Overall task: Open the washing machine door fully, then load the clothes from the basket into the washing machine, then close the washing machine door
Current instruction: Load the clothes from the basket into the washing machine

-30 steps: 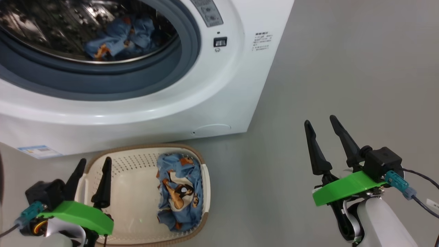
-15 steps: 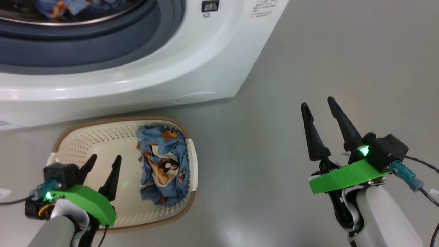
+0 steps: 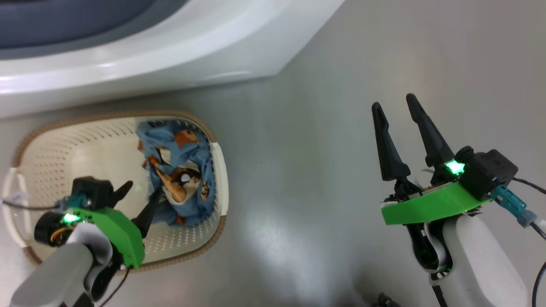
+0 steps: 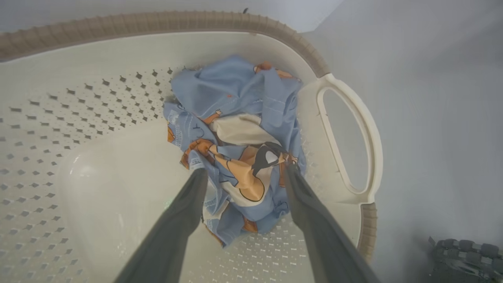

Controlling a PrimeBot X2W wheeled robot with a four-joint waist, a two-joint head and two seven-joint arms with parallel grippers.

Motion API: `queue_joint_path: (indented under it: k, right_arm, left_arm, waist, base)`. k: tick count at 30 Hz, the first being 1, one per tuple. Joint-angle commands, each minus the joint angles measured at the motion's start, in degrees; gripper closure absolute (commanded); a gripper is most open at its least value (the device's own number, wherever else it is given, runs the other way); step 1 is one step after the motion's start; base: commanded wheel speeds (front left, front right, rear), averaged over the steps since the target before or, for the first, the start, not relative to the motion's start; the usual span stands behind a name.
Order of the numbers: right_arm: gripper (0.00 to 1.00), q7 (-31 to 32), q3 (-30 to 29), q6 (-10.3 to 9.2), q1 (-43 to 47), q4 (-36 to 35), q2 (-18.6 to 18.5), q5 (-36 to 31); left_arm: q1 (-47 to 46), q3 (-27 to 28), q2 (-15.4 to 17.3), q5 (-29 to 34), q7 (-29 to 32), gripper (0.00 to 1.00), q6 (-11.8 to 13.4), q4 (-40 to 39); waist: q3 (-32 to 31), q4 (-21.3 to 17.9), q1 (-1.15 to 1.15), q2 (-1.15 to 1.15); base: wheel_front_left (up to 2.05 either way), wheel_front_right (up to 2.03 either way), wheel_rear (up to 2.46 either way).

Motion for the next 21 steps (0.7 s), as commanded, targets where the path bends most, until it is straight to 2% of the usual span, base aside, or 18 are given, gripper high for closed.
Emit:
queue_joint_path:
  k: [1,6,12,21]
  right_arm:
    - [0.00,-0.4,1.5,0.26,0.4,-1.5,-0.2,0.6]
    - [0.00,-0.4,2.7,0.26,0.0,-2.8,-0.2,1.5]
    - [0.00,-0.4,3.6,0.26,-0.6,-3.7,-0.2,2.2]
    - [0.00,-0.4,4.9,0.26,-0.4,-5.2,-0.2,3.1]
  left_arm:
    - [-0.8,0.9,2.1,-0.9,0.0,0.00,0.0,-0.2]
    - [-6.4,-5.4,4.0,-4.8,-0.1,0.00,0.0,2.1]
    - [-10.5,-10.3,4.7,-7.7,0.5,0.00,0.0,3.5]
    - [-16.1,-14.8,6.3,-14.0,1.1,0.00,0.0,6.6]
  waist:
    - [3.4,-1.6,0.00,0.00]
    - [7.8,-3.4,0.00,0.00]
    - [10.8,-4.5,0.00,0.00]
    - [14.5,-6.9,0.00,0.00]
  base:
    - [0.00,0.00,0.00]
    - [0.00,0.00,0.00]
    - [0.00,0.00,0.00]
    - [0.00,0.00,0.00]
